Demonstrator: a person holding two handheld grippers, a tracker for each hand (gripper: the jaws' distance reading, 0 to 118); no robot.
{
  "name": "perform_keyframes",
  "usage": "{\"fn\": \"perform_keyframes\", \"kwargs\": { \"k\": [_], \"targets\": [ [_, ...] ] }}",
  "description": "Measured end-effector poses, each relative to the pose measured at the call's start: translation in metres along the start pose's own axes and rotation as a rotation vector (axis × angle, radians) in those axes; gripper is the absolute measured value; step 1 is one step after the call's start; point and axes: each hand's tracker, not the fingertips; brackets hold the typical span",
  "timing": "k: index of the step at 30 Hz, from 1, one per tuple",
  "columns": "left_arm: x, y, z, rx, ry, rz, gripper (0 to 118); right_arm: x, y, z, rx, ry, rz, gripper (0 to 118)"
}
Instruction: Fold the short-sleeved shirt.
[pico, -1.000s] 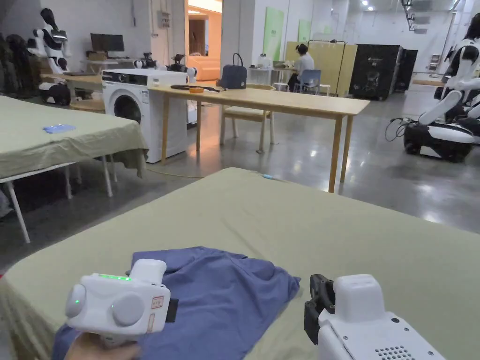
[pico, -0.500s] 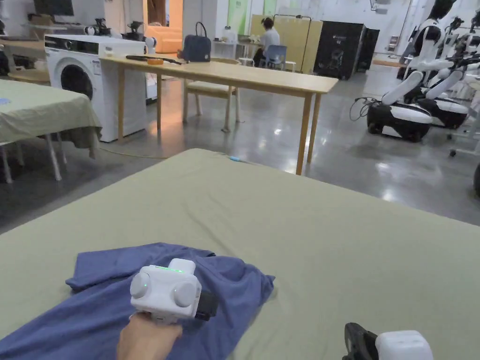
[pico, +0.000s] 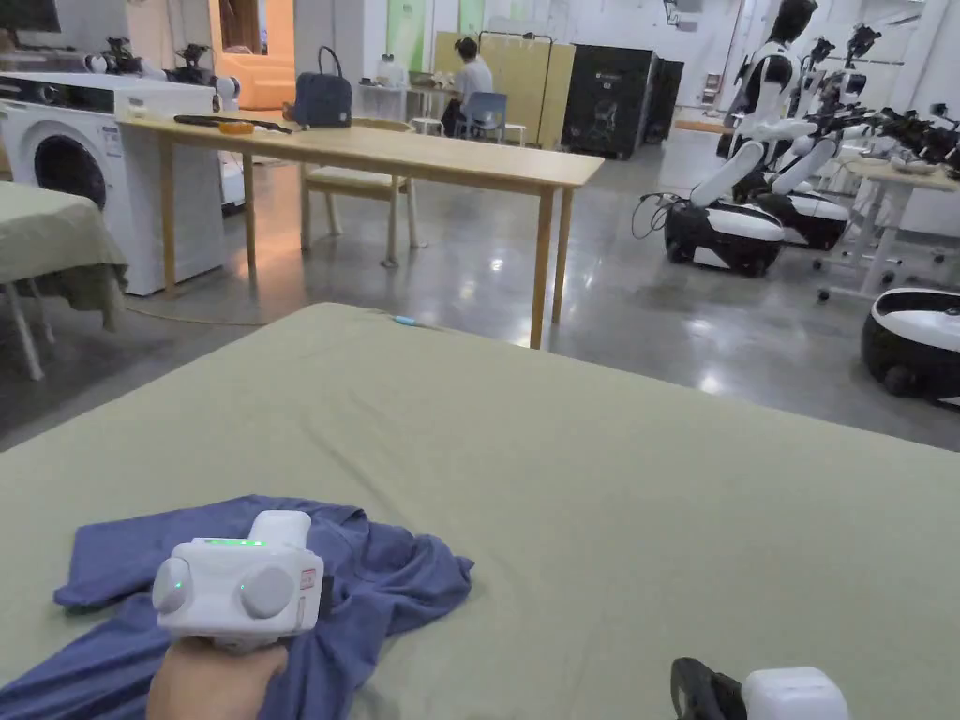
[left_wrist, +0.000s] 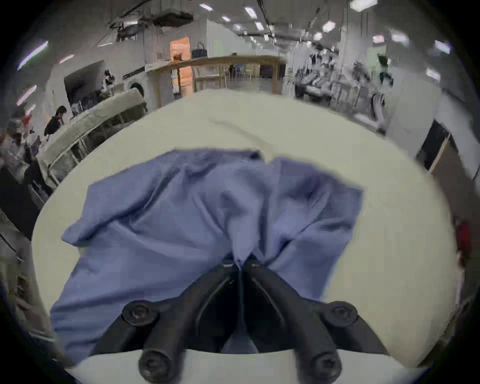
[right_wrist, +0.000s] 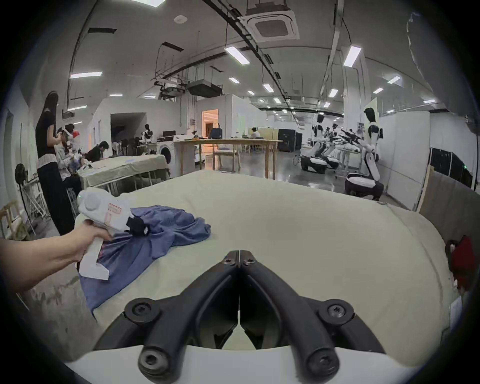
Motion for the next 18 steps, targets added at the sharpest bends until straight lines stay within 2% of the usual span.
{"fn": "perform_keyframes", "kwargs": {
  "k": [3,4,7,13,16,18],
  "targets": [
    [0.048,0.019,0.018,0.033,-0.04,-0.116,0,0.021,0.006,0.017,0.027,-0.043,-0.027,0],
    [0.081,0.002,0.05,0.086,-0.074,-0.15,0,0.028,0.007,0.024,0.035,-0.062,-0.038,0],
    [0.148,0.003,0.08,0.138,-0.218,-0.171,0,0.052,0.01,0.05,0.064,-0.117,-0.076,0],
    [0.289,0.002,0.13,0.214,-0.527,-0.25,0,0.103,0.01,0.101,0.093,-0.234,-0.086,0],
    [0.358,-0.017,0.146,0.18,-0.654,-0.318,0,0.13,0.005,0.123,0.098,-0.282,-0.094,0],
    [0.399,-0.041,0.134,0.124,-0.649,-0.396,0,0.148,0.0,0.134,0.092,-0.321,-0.099,0]
  ]
}}
